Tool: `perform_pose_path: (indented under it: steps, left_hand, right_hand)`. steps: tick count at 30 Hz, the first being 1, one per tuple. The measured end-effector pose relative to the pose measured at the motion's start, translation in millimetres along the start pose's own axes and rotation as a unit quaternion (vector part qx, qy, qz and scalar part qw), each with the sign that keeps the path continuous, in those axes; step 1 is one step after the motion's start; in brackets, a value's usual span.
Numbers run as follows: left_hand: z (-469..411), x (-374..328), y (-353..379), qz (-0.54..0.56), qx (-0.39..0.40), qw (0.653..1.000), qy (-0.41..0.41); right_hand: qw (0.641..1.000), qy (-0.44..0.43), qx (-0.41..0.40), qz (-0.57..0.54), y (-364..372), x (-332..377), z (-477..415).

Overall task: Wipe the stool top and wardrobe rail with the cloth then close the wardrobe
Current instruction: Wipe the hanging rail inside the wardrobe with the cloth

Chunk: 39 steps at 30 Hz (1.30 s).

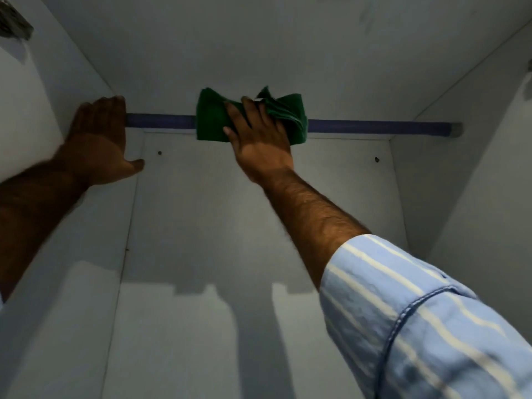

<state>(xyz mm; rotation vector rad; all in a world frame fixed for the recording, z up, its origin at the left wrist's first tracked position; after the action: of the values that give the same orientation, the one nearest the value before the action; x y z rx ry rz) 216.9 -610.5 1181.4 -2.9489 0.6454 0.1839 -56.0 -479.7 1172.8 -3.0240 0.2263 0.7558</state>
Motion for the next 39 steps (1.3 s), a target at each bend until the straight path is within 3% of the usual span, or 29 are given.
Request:
perform_pose_path:
  steps: [10,15,19,23,28,34,39]
  left_hand:
    - [-25,23,24,-0.022,0.037,0.998,-0.049]
    - [-16,17,17,-0.013,0.021,1.000,-0.019]
    - [-11,11,11,-0.030,-0.004,0.999,-0.014]
    - [-1,3,-1,-0.012,-0.030,0.999,0.021]
    - [5,-8,-13,-0.026,0.014,0.999,0.015]
    - [4,-10,-21,0.000,0.039,0.999,0.002]
    - [7,-13,-24,-0.001,0.042,0.997,0.060]
  right_hand:
    - [0.978,0.182,-0.042,0.099,-56,-193,109]
    - [0.958,0.256,-0.052,0.118,-69,-234,132]
    - [0.951,0.282,-0.078,0.096,-59,-200,116]
    - [0.974,0.203,-0.079,0.067,-43,-136,88]
    - [0.993,0.105,-0.032,0.035,-18,-47,43]
    - [1.000,0.011,-0.006,-0.020,3,48,-1]
    - [0.995,-0.026,0.010,-0.097,13,90,-18]
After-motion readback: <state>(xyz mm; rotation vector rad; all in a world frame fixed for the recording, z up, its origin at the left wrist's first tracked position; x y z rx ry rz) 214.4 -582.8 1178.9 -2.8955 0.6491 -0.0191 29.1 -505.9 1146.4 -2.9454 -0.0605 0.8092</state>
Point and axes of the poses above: each hand's wrist, its own z-axis away from the middle knuckle, its own y-axis out of the palm, x = y × z, the point moved 6 cm from there along -z, towards the middle knuckle, and after that the axes turned 15 degrees about -y, right-handed, at the moved point
